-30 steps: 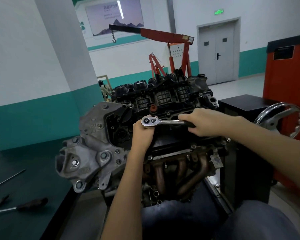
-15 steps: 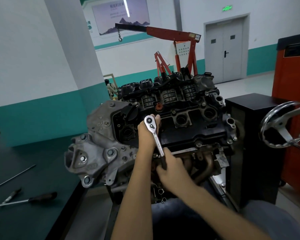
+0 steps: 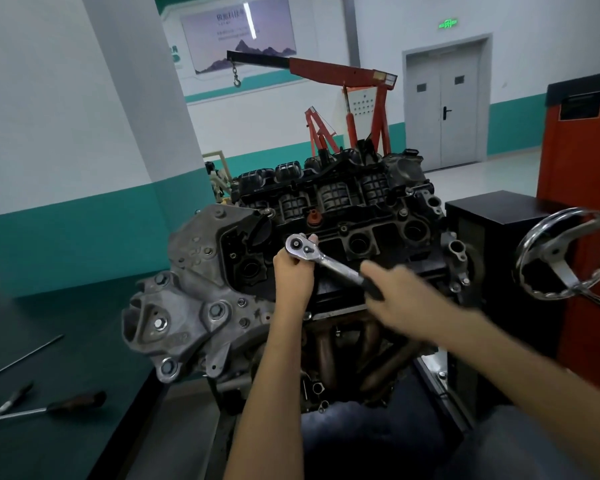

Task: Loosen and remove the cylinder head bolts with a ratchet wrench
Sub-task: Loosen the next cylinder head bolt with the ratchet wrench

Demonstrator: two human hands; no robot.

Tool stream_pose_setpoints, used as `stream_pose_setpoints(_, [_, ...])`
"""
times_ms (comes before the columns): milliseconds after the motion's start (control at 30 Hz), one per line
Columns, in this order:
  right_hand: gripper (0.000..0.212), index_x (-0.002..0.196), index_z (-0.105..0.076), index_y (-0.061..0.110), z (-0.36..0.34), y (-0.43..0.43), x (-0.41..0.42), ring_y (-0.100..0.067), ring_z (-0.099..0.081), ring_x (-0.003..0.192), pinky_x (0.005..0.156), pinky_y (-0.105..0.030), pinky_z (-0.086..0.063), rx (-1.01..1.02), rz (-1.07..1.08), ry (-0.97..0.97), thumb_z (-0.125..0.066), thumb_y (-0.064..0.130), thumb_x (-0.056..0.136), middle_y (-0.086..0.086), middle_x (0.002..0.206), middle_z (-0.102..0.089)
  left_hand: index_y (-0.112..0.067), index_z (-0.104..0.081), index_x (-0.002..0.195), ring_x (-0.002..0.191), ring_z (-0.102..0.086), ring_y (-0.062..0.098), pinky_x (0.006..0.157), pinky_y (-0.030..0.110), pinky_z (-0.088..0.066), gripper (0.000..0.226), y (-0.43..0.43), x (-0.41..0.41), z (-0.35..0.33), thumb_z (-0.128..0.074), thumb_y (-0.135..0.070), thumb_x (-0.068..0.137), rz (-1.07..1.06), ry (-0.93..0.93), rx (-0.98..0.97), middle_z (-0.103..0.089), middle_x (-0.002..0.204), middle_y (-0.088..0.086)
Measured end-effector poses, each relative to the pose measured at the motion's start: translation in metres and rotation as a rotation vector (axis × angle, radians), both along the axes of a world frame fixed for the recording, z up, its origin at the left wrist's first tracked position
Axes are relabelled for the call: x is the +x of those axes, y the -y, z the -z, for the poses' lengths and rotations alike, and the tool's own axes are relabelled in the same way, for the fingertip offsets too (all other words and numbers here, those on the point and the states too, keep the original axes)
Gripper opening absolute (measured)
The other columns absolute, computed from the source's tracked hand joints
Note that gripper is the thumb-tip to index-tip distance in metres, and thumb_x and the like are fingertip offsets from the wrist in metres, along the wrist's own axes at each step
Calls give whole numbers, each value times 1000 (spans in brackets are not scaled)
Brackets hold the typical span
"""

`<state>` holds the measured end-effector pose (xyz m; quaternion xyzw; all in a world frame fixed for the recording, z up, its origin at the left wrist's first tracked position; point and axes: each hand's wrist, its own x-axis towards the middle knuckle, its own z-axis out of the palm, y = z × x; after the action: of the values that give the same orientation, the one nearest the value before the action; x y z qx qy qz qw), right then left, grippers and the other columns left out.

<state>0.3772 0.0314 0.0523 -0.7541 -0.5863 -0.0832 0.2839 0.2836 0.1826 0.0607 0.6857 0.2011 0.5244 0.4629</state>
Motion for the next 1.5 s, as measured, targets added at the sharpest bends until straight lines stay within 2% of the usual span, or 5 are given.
stream_pose_setpoints(233, [19,100,-39,17,50,-39,-105,-17,-59,66,59,-34,-52,232,-61,-557,-50,8,89,-5,78,-56,-17,-29,65,63,-29,18,57,28,-28,42,0,-1,-7,-58,-18,96,-23,-57,40,-27,62,4])
stream_pose_setpoints(600, [35,122,-42,25,-73,-10,54,-4,-41,53,47,-22,-31,-180,-50,497,-54,22,89,14,65,-36,-36,-58,51,51,-38,-2,51,17,-33,46,-5,-8,-5,-57,-8,87,-7,-131,79,-49,49,-16])
stream_pose_setpoints(1000, [24,96,-34,23,56,-41,-94,-11,-53,59,49,-14,-36,219,-98,-541,-51,8,87,-1,72,-53,-1,-38,65,60,-36,15,51,19,-31,44,-2,0,-3,-60,-24,94,-69,-128,51,-40,64,12])
stream_pose_setpoints(1333, [39,126,-36,25,-69,-9,56,-15,-51,61,54,-25,-40,-226,-73,518,-52,20,91,11,67,-39,-28,-57,57,56,-41,4,57,25,-36,38,-2,-2,-4,-56,-2,86,-17,-107,31,-49,55,-11])
stream_pose_setpoints(1500, [27,107,-37,26,-19,-2,17,-28,-61,72,57,-28,-40,-74,16,269,-54,22,86,6,67,-39,-11,-61,69,64,-50,8,64,22,-42,24,0,-3,5,-60,-11,93,-15,-11,-30,-54,62,-7])
